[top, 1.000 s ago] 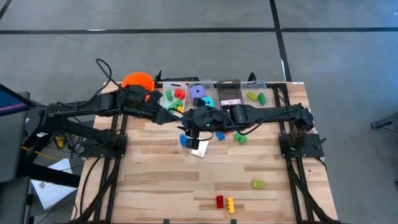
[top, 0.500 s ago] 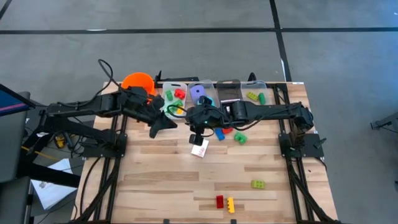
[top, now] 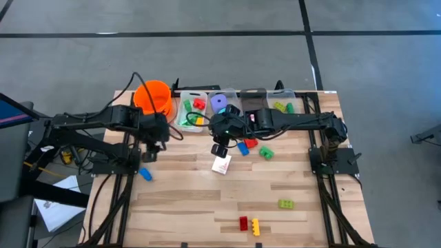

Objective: Pick & Place Toys
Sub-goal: Put the 1 stud blue game piece into the white bin

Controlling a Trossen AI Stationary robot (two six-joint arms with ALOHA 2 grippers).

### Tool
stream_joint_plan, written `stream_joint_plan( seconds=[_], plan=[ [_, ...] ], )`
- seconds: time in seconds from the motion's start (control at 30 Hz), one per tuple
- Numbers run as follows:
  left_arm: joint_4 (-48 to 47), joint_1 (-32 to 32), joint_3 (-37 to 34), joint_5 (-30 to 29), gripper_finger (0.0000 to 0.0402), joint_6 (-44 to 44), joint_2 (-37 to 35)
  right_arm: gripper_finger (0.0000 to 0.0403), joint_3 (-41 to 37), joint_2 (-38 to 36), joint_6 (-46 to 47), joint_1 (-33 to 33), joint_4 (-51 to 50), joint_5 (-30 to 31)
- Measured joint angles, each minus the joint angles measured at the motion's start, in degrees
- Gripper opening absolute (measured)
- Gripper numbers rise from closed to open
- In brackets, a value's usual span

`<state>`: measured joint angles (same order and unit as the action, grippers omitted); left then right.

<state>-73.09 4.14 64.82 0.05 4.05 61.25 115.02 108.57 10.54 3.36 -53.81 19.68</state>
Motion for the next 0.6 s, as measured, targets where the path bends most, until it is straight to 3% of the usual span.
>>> stream_joint_plan(
  seconds=[0.13,0.37,0.6],
  plan=[
    [-7.49,0.00,0.00,-1.32,0.0227,2.78,-0.17,0.0123,0.00,0.02,-0.37,0.04,-0.21,-0.13],
    [-8.00,-0.14,-0.35,2.12,0.0289,5.10,-0.20,0.0123,0.00,0.02,-0.41,-0.01,-0.21,-0.11],
    [-6.54,-4.25,-11.64,6.38,0.0309,13.28,-2.12,0.0123,0.00,0.02,-0.41,0.00,-0.39,-0.11]
  ],
)
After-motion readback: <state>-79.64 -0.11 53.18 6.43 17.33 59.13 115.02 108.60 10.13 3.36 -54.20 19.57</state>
